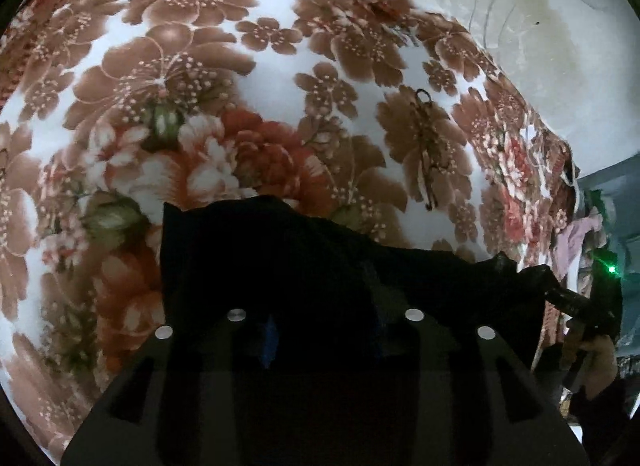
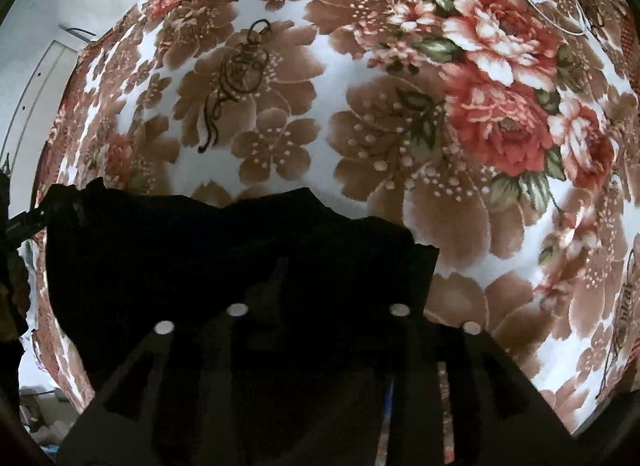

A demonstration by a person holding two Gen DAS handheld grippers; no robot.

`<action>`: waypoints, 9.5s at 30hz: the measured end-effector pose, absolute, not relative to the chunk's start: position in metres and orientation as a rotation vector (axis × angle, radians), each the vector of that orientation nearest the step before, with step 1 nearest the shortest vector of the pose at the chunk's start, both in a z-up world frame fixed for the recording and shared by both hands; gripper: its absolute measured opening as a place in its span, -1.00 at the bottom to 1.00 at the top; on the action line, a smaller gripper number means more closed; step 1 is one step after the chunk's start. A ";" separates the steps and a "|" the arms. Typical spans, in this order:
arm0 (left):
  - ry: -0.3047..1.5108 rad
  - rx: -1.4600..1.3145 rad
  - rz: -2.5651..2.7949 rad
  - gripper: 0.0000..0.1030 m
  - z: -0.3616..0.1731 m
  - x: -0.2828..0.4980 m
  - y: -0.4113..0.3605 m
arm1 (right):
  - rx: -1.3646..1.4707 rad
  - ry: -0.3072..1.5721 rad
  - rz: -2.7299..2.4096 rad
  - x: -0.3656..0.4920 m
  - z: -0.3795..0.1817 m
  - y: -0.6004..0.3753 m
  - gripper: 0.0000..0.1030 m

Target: Fold large clothes

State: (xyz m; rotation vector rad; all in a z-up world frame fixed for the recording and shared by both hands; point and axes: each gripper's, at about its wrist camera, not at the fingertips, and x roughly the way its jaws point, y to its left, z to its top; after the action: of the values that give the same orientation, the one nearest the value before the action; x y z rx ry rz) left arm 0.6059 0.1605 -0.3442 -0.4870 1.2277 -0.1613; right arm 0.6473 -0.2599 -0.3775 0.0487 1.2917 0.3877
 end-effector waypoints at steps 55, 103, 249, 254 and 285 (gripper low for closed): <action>1.264 -0.063 -0.192 -0.51 -0.396 0.629 0.181 | -0.305 1.111 0.406 0.671 -0.432 -0.258 -0.54; 1.029 0.137 0.052 0.88 -0.343 0.537 0.173 | -0.137 1.041 0.086 0.580 -0.408 -0.276 0.82; 0.640 0.742 -0.174 -0.59 -0.410 0.435 -0.319 | 0.313 1.142 0.319 0.549 -0.357 -0.436 0.91; 0.608 0.784 -0.190 -0.59 -0.414 0.428 -0.328 | 0.600 1.281 0.622 0.581 -0.363 -0.415 0.91; 0.546 0.830 -0.226 -0.56 -0.415 0.422 -0.326 | 0.589 1.651 0.715 0.601 -0.426 -0.343 0.73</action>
State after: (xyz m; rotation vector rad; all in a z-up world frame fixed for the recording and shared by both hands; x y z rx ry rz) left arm 0.4217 -0.3260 -0.4155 0.8298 0.5464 -0.2255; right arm 0.6014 -0.3429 -0.4263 0.5890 1.6513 0.7150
